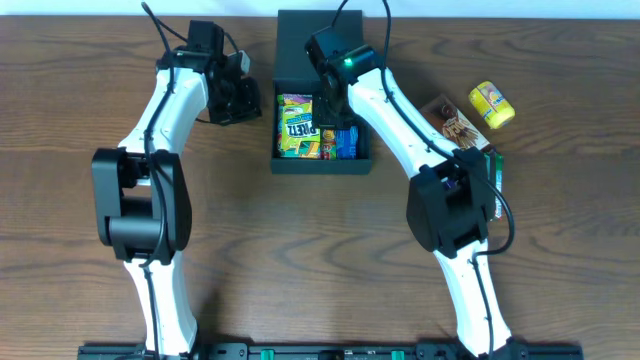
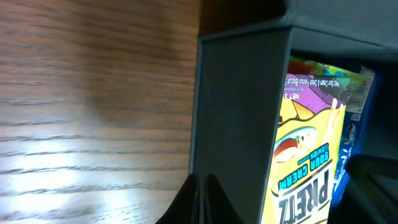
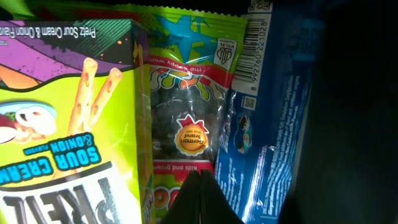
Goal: Pack container
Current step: 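Push the PRETZ box down into the box with the right gripper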
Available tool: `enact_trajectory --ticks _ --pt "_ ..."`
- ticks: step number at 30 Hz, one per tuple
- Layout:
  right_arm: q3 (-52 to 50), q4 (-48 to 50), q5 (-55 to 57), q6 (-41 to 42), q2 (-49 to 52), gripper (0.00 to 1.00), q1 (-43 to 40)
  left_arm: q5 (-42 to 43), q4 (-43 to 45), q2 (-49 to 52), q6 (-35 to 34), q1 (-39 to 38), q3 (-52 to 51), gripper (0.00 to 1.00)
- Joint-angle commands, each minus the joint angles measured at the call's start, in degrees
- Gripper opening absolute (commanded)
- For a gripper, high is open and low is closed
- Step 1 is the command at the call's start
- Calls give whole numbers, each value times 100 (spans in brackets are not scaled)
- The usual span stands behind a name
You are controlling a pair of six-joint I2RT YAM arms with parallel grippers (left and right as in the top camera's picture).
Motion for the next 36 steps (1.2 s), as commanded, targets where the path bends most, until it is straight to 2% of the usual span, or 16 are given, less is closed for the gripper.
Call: enact_trajectory --ticks 1,11,36 --pt "-111 151 -192 -199 118 1 42 203 26 109 -63 -107 -50 5" --pt "-122 640 -721 -356 120 1 55 173 136 118 -127 -295 -50 6" --pt "-120 227 -1333 -743 120 1 129 116 131 118 -127 -295 -50 6"
